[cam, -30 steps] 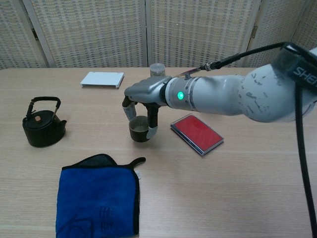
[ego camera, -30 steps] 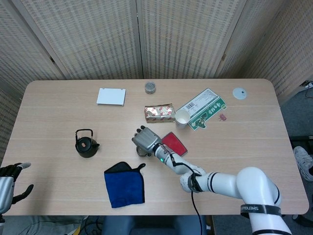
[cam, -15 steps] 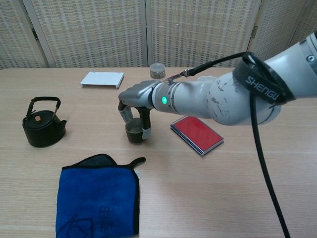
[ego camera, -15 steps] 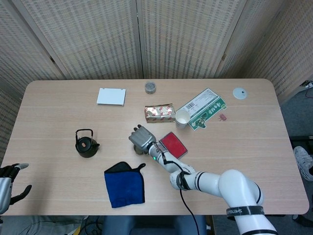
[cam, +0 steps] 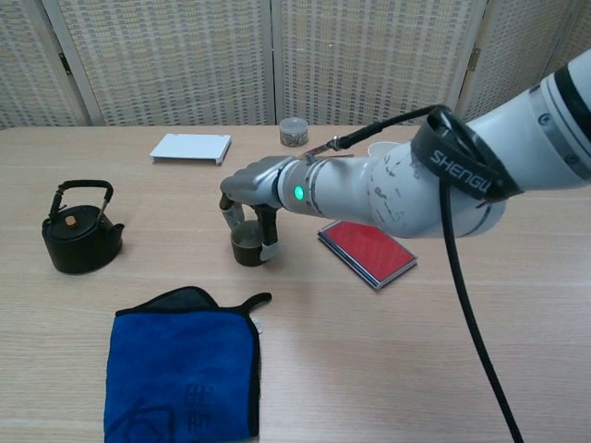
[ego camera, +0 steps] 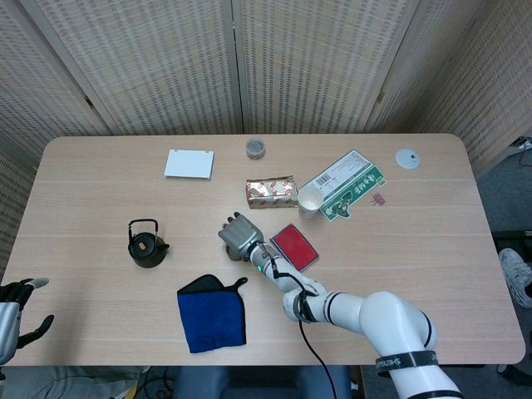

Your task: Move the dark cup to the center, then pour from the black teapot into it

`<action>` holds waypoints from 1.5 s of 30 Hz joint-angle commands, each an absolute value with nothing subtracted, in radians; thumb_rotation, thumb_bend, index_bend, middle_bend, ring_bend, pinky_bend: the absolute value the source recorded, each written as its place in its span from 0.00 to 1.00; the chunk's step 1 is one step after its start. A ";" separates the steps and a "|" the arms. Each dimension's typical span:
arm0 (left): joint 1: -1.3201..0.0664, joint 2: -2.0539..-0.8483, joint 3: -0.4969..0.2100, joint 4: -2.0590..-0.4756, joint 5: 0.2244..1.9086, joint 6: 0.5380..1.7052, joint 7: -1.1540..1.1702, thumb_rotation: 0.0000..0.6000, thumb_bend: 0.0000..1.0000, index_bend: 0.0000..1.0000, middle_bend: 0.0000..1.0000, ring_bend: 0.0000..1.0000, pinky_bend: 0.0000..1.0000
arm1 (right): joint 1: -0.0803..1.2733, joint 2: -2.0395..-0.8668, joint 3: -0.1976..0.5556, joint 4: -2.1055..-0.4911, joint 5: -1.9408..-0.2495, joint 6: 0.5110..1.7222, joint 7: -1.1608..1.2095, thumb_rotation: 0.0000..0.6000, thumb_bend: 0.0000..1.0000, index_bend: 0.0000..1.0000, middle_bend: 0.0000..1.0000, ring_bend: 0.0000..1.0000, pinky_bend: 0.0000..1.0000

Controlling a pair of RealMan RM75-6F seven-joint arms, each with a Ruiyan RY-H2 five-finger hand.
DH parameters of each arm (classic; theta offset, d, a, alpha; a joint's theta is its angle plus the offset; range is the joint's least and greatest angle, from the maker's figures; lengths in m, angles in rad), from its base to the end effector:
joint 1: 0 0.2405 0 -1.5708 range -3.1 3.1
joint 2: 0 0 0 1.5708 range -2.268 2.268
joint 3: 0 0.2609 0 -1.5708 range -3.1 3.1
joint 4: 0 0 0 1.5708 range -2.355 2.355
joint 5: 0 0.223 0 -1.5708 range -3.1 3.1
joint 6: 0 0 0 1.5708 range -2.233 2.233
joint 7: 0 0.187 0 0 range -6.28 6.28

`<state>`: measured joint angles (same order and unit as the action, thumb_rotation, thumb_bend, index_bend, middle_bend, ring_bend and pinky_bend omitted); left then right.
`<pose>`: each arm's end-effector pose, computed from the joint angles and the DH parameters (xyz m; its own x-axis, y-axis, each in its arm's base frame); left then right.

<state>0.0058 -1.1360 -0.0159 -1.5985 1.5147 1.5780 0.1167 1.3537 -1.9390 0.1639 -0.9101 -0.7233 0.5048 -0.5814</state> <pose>-0.3339 0.1883 0.1537 0.5004 -0.0135 0.8657 0.8645 0.0629 -0.4987 0.0082 -0.4366 -0.1917 0.7702 -0.2835 0.5713 -0.5870 -0.6654 0.4611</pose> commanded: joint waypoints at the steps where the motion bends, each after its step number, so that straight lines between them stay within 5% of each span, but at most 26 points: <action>1: 0.006 -1.136 -0.016 -1.599 1.515 1.578 0.118 1.00 0.25 0.29 0.30 0.27 0.25 | 1.350 -1.922 0.159 -0.933 -0.717 0.513 -0.580 1.00 0.13 0.23 0.20 0.13 0.18; 6: 0.002 -1.136 -0.018 -1.602 1.520 1.575 0.122 1.00 0.25 0.29 0.30 0.27 0.25 | 1.332 -1.869 0.153 -1.010 -0.722 0.550 -0.574 1.00 0.13 0.13 0.16 0.12 0.18; 16: -0.026 -1.117 -0.037 -1.599 1.525 1.554 0.112 1.00 0.25 0.29 0.30 0.27 0.25 | 1.214 -1.621 0.123 -1.331 -0.800 0.726 -0.545 1.00 0.13 0.12 0.18 0.12 0.18; 29: -0.149 -1.107 -0.074 -1.562 1.554 1.431 0.048 1.00 0.25 0.29 0.30 0.27 0.25 | 0.894 -1.186 -0.025 -1.803 -1.072 1.098 -0.477 1.00 0.17 0.35 0.36 0.26 0.33; 45: -0.376 -1.153 -0.124 -1.472 1.537 1.175 -0.078 1.00 0.25 0.29 0.29 0.27 0.25 | 0.483 -0.967 -0.167 -1.921 -1.354 1.479 -0.373 1.00 0.19 0.42 0.42 0.32 0.40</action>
